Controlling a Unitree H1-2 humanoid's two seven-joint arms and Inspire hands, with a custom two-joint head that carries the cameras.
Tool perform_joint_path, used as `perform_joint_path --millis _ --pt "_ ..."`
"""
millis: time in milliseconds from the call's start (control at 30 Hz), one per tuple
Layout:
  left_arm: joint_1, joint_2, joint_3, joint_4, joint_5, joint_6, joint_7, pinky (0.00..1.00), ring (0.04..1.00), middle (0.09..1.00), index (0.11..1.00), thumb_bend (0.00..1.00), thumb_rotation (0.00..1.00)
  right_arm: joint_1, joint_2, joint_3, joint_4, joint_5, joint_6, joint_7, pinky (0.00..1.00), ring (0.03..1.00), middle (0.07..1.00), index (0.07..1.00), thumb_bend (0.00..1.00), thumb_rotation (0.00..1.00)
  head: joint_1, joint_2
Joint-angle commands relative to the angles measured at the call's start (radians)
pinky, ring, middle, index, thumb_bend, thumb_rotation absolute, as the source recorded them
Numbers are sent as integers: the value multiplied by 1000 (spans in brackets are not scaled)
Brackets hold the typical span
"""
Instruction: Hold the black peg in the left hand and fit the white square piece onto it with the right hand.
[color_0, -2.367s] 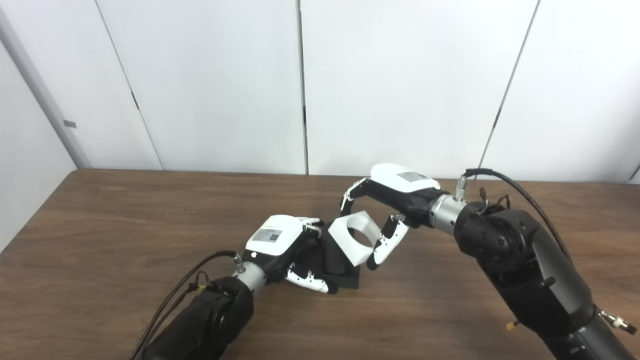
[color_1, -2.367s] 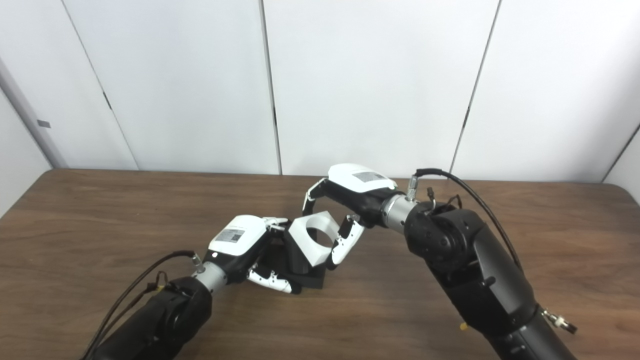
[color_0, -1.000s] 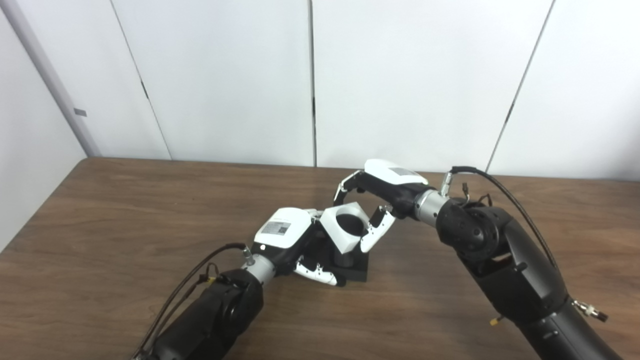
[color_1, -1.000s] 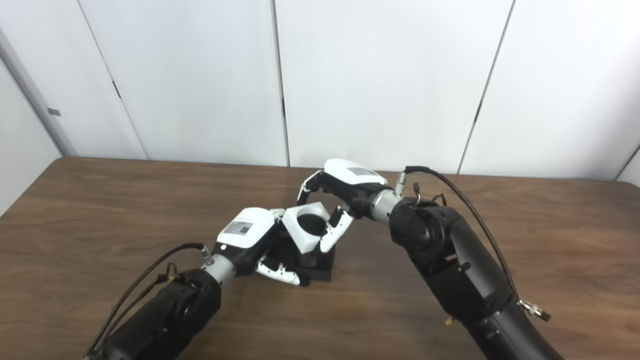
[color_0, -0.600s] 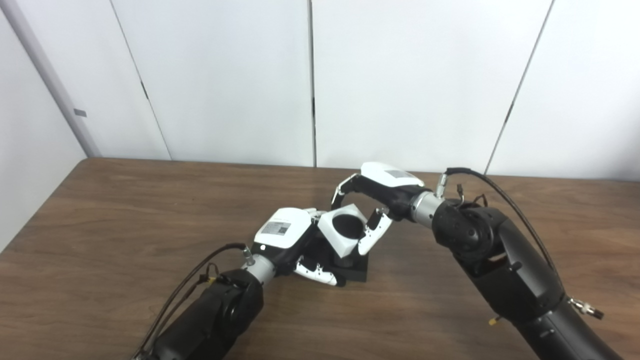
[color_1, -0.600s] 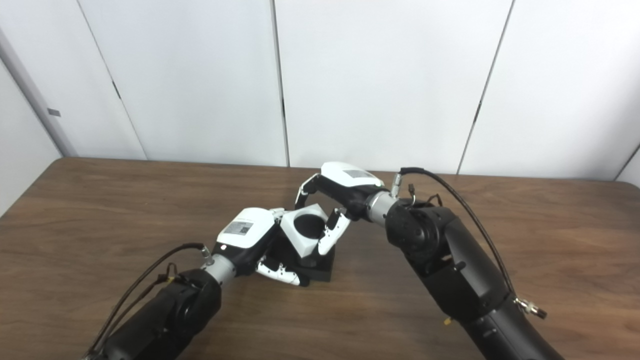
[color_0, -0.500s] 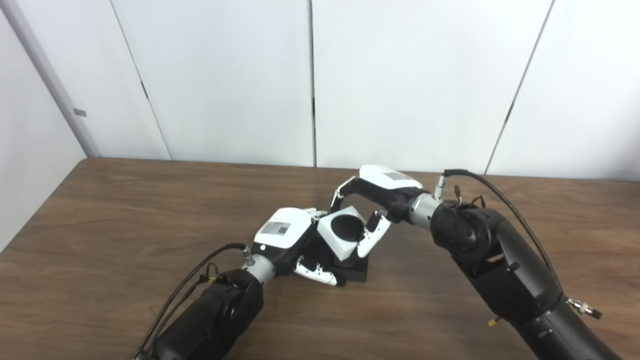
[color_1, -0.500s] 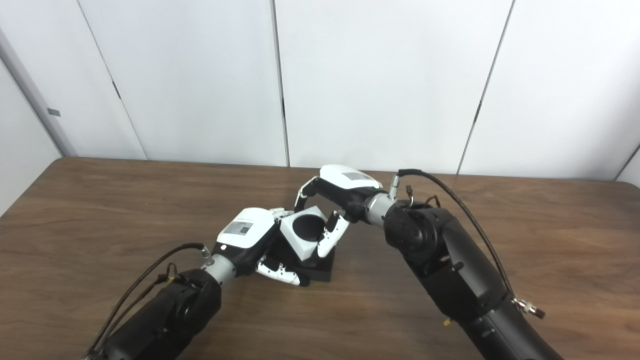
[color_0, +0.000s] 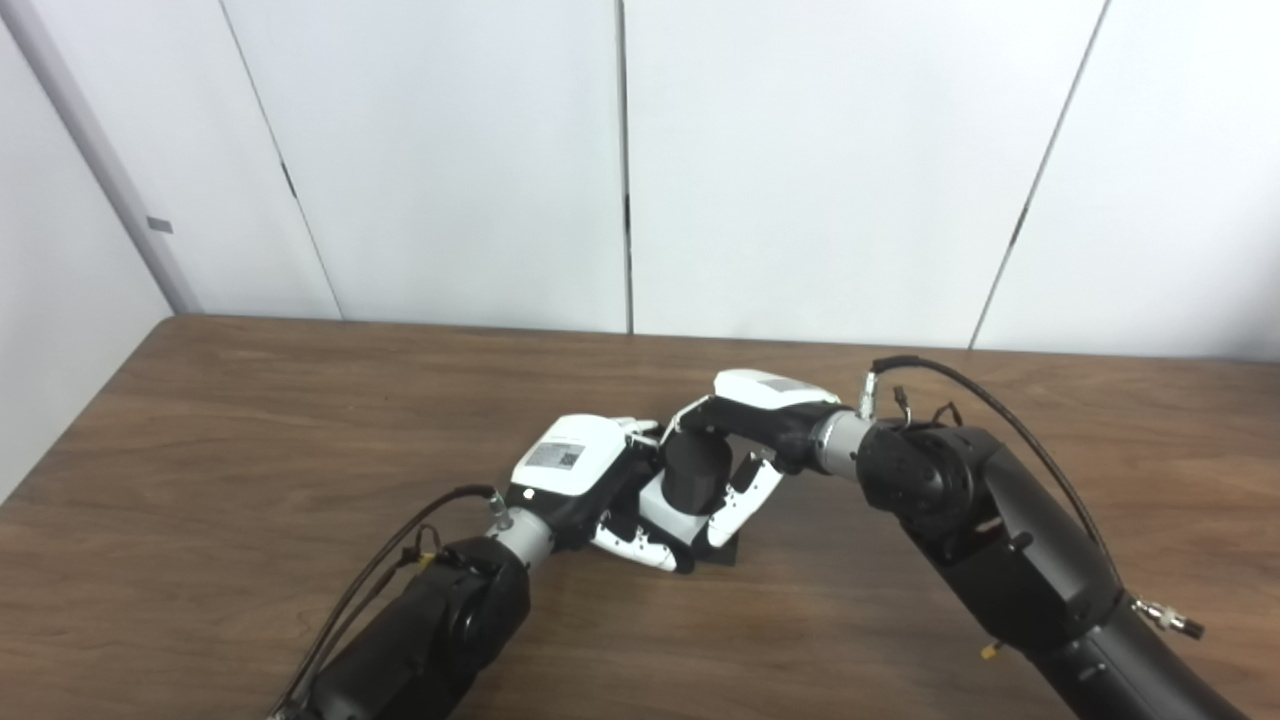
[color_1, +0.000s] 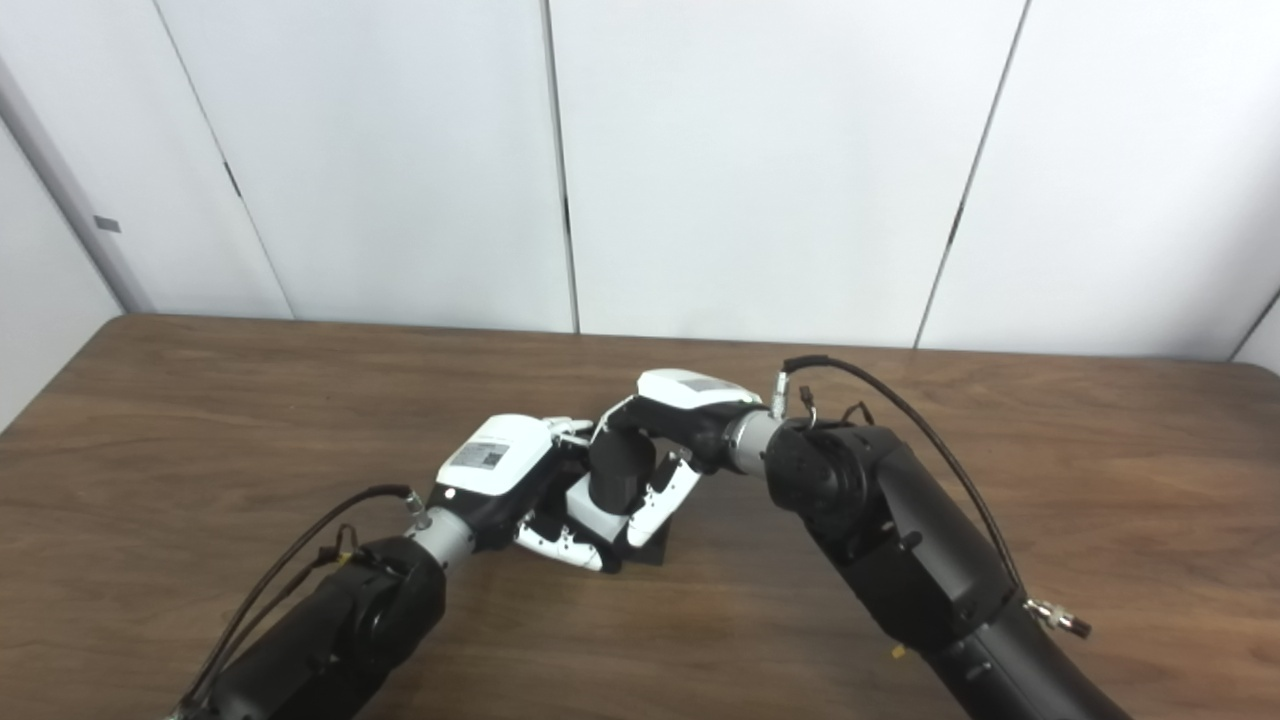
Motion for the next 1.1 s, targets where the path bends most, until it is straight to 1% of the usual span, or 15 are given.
perform_joint_path --millis 0,133,200,300,367,467,600,700,867,967,1067 --pt "64 -26 -79 51 20 5 -135 750 874 877 491 523 73 -53 -8 -19 -28 10 -24 -16 817 855 821 699 893 292 0 0" --pt "65 -25 -75 46 19 6 -137 770 870 876 491 524 72 -52 -8 -23 -33 11 -17 -18 822 858 822 705 891 286 -2 3" --pt "65 -23 -76 46 19 2 -135 768 868 875 490 524 72 -52 -8 -28 -36 12 -16 -21 825 860 824 711 890 281 -3 2" --pt "64 -22 -76 53 20 -5 -129 739 865 872 490 523 73 -51 -12 -41 -38 18 -25 -35 806 851 827 728 887 264 -8 2" --pt "63 -22 -74 58 17 -8 -127 746 866 872 491 523 73 -49 -18 -52 -38 23 -28 -41 805 852 831 739 880 246 -11 2" --pt "62 -21 -74 63 19 -10 -125 764 869 873 491 523 73 -44 -30 -77 -42 38 -35 -50 802 848 831 746 861 212 -12 0" --pt "61 -19 -72 61 17 -3 -134 764 870 873 491 523 72 -39 -54 -114 -56 41 -21 -67 798 842 826 747 842 171 -15 0" --pt "61 -16 -74 57 19 -2 -138 766 871 874 491 523 72 -36 -72 -133 -60 47 -19 -73 795 843 828 753 832 163 -19 0" --pt "64 -11 -70 60 12 -11 -132 773 874 875 490 523 72 -12 -120 -182 -80 53 -9 -84 738 830 818 756 820 149 -23 0" --pt "65 -9 -68 61 9 -15 -129 759 868 871 491 523 72 7 -131 -208 -93 66 -12 -98 720 819 811 754 816 133 -26 1" --pt "66 -5 -68 56 10 -11 -134 761 869 869 491 523 72 35 -137 -242 -103 87 -23 -128 694 800 790 751 815 93 -30 0"
